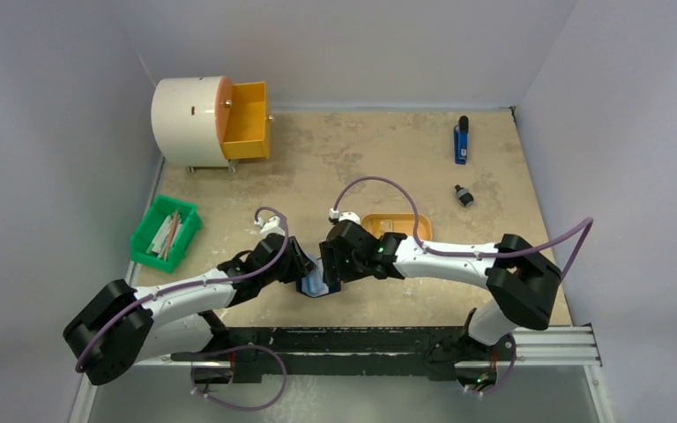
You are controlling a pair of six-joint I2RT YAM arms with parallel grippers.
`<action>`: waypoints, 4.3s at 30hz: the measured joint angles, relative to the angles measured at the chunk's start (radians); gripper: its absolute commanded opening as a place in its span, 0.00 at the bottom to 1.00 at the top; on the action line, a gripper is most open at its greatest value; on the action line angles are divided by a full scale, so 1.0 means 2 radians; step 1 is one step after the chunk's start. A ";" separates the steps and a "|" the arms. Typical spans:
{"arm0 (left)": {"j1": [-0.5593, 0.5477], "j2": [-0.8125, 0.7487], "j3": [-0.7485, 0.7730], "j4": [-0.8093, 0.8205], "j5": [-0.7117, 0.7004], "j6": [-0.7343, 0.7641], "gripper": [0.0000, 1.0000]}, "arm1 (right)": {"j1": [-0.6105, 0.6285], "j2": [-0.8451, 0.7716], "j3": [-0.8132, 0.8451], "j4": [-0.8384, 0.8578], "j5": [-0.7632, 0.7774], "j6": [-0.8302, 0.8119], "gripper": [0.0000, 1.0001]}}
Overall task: Put the credit cards into the card holder
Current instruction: Open the card holder at the center of the board.
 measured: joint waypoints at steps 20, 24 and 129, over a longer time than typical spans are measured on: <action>0.000 -0.049 0.004 -0.043 -0.011 0.002 0.58 | -0.058 0.007 -0.072 0.094 -0.073 0.015 0.00; 0.000 -0.060 0.005 -0.060 -0.018 0.002 0.55 | -0.059 0.007 -0.076 0.096 -0.073 0.019 0.00; -0.015 0.039 0.073 -0.063 0.052 0.054 0.53 | -0.051 -0.042 -0.092 0.113 -0.050 -0.007 0.00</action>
